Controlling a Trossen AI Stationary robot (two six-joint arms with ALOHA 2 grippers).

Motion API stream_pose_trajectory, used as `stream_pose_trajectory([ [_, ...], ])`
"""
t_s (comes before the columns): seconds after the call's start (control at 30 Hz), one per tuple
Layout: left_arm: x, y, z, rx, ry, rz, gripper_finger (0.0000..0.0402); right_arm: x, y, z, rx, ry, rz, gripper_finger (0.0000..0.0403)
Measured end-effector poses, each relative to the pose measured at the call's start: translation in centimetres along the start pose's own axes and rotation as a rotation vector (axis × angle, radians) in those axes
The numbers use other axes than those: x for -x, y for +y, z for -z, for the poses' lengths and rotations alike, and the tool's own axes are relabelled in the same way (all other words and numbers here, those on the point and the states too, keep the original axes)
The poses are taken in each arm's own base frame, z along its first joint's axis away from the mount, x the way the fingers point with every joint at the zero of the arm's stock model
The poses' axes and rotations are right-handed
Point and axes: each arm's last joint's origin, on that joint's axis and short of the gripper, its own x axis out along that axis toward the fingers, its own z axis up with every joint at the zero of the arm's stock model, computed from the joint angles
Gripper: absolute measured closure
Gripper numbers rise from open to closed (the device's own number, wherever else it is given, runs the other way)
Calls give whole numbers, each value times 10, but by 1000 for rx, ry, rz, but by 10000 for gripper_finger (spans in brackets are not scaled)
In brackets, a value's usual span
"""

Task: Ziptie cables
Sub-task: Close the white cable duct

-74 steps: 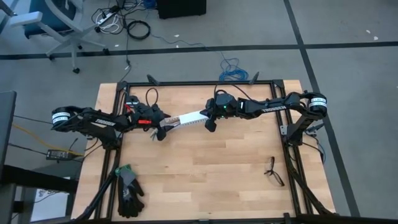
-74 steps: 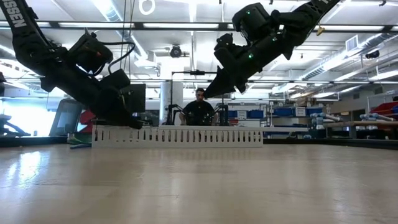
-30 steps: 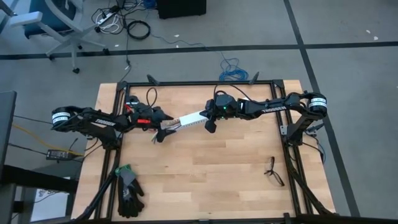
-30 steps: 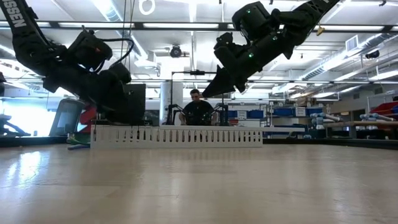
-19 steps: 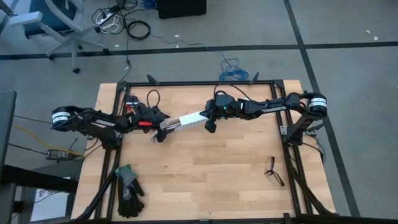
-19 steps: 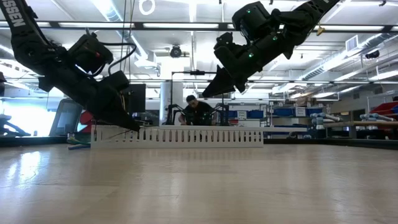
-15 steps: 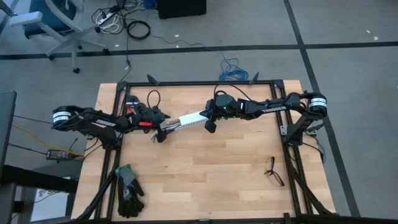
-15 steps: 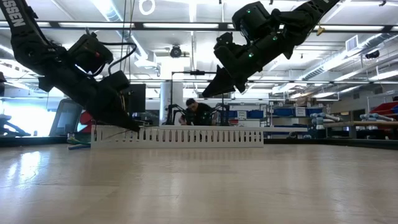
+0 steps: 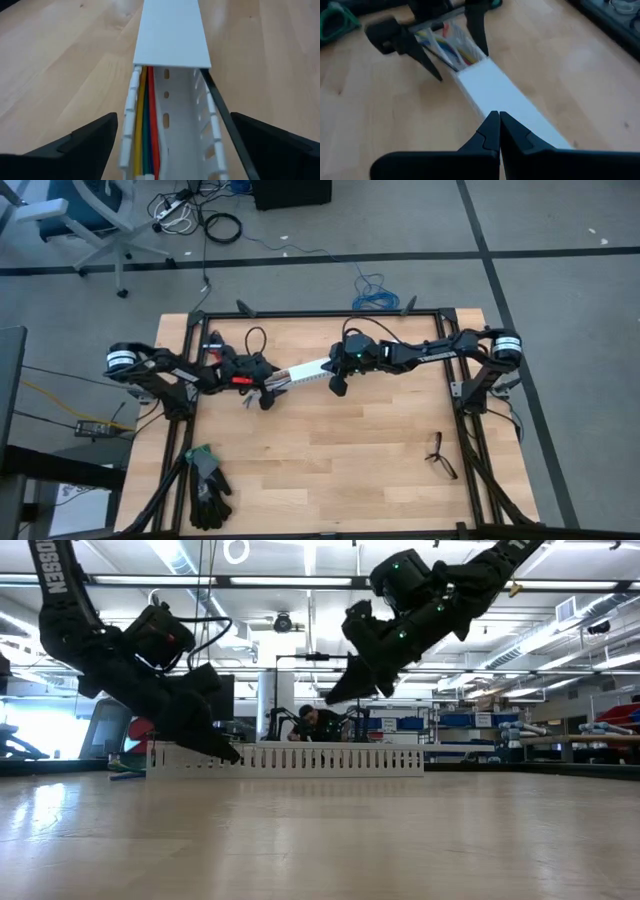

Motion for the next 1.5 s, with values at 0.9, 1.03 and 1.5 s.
stream_pose_trajectory([
  [0.9,-4,0,0,-21,20,-10,119,-25,1,12,-15,-27,-58,403],
  [1.03,-4,0,-1,-26,11,-10,150,-25,1,11,-15,-37,-59,403],
  [1.5,-4,0,-1,-28,9,-8,166,-29,-3,18,-59,12,-81,403],
])
